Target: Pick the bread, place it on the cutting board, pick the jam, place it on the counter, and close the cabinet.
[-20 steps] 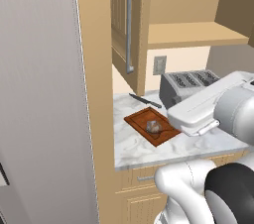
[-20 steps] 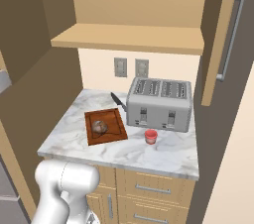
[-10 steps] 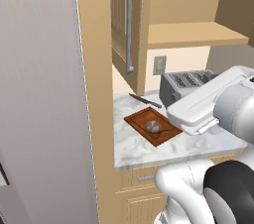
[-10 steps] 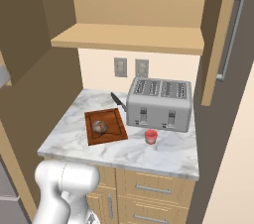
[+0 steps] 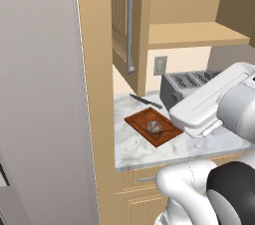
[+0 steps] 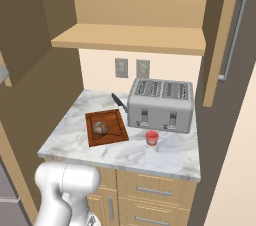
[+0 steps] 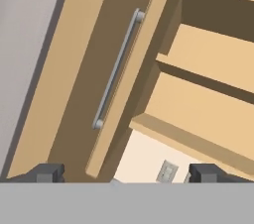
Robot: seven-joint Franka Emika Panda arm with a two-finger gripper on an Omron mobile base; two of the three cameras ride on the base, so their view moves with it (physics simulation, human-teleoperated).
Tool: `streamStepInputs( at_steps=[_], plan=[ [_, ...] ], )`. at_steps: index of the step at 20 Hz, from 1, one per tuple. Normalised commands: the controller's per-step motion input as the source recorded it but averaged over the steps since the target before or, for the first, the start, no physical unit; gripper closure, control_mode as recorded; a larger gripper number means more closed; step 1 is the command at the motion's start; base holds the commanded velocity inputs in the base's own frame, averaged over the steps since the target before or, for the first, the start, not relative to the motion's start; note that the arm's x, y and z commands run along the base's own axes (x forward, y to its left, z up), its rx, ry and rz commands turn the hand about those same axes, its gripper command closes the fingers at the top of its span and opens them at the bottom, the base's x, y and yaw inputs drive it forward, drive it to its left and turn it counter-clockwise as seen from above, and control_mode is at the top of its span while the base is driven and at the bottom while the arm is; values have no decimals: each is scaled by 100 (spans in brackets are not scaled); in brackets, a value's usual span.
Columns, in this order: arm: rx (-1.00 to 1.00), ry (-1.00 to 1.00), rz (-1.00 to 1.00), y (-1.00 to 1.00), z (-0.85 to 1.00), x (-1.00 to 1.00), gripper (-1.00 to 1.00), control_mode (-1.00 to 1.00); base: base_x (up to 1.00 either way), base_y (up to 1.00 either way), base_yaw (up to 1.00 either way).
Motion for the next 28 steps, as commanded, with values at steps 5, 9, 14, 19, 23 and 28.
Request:
streamStepInputs(
  at_steps=[5,9,14,19,23,28],
  plan=[
    [0,-15,1,0,-37,37,-100,-100,0,0,0],
    [0,-12,1,0,-37,44,-100,-100,0,0,0],
    [0,-9,2,9,-43,31,-100,-100,0,0,0],
    [0,-6,1,18,-47,34,-100,-100,0,0,0],
    [0,-6,0,14,-42,46,-100,-100,0,0,0],
    [0,-6,0,9,-37,40,-100,-100,0,0,0]
  ],
)
